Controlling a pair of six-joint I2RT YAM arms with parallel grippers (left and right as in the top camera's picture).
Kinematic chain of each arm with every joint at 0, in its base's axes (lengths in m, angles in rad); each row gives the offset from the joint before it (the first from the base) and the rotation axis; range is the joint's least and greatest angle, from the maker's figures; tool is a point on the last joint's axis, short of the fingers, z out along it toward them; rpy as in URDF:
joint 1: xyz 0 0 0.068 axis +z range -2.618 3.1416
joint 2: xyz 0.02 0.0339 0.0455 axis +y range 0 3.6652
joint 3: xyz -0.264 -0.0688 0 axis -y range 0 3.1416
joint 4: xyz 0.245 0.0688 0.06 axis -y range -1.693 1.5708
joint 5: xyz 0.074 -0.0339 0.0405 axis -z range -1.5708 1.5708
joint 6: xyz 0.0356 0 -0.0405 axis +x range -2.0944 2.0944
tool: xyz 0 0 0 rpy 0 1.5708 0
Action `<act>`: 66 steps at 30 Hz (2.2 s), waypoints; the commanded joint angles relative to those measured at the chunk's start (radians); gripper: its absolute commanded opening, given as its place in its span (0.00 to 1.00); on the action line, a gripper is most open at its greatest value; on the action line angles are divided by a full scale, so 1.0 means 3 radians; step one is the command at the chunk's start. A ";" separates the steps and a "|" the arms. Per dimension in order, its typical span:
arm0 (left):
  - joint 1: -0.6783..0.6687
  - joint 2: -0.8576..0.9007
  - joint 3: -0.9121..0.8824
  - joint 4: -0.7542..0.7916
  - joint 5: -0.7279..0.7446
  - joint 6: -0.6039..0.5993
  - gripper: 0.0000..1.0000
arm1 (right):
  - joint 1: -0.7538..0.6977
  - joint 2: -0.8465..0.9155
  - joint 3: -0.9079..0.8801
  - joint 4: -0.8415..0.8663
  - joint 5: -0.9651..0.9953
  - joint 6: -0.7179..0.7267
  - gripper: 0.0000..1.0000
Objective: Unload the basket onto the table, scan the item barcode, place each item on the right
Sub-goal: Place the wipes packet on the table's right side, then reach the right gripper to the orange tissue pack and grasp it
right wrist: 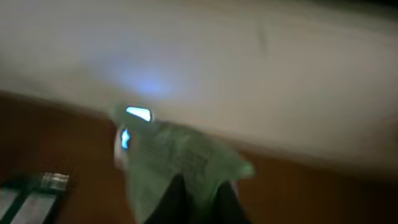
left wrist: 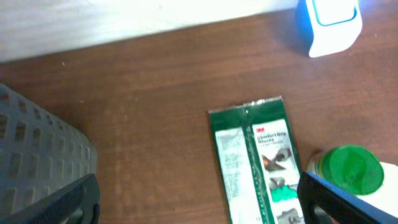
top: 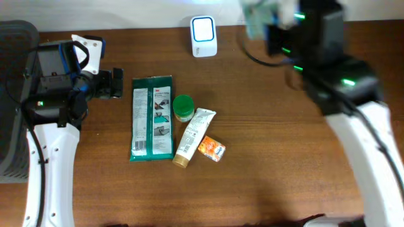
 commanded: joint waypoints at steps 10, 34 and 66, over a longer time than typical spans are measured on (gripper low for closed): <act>-0.0006 -0.0038 0.0045 0.0013 0.0050 0.0029 0.99 | -0.2263 -0.0006 -0.1134 -0.1143 -0.1475 0.1076 0.04; -0.0004 -0.0038 0.0045 0.0013 0.0048 0.0029 0.99 | -0.1548 0.0318 -0.1530 -0.0601 -0.2406 0.0160 1.00; -0.0004 -0.0038 0.0045 0.0001 0.0048 0.0029 0.99 | -0.1006 0.1480 -0.1400 -0.1581 -0.4120 -0.1537 0.04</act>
